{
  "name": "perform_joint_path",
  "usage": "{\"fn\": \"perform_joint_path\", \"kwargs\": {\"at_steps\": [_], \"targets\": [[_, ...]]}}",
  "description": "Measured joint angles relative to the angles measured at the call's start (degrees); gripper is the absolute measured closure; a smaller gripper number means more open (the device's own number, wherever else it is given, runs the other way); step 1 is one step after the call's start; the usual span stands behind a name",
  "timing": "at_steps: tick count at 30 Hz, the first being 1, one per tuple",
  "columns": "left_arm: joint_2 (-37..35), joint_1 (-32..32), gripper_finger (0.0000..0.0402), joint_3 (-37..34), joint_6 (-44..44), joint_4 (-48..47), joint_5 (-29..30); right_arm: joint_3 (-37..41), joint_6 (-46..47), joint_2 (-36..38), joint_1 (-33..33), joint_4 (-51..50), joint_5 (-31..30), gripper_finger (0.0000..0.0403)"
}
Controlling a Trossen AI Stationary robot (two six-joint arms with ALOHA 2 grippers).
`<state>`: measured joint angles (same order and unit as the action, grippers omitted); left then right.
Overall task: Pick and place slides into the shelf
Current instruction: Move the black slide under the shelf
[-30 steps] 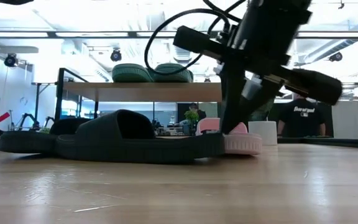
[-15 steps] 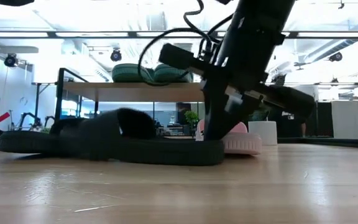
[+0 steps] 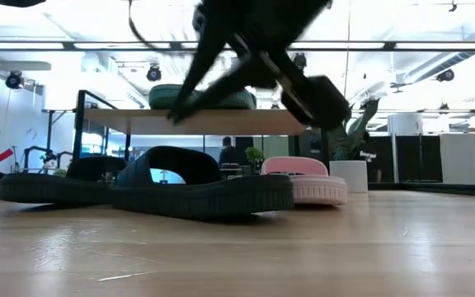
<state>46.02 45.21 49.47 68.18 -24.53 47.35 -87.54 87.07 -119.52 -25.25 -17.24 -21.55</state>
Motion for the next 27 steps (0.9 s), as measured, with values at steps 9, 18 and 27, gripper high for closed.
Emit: {"fn": "perform_joint_path", "kwargs": {"at_steps": [9, 18, 27], "targets": [[0.16, 0.21, 0.0402, 0.0, -0.02, 0.09, -0.11, -11.51, 13.74, 0.6, -0.91, -44.07, -5.42, 0.0394], [0.5, 0.28, 0.0402, -0.08, -1.07, 0.08, -0.19, -6.62, 13.75, -0.2, -0.95, -35.18, 7.44, 0.0394], [0.35, 0.31, 0.0402, -0.11, -1.05, 0.13, -0.19, -1.65, 13.0, -0.31, 1.71, -34.31, 6.94, 0.0394]]}}
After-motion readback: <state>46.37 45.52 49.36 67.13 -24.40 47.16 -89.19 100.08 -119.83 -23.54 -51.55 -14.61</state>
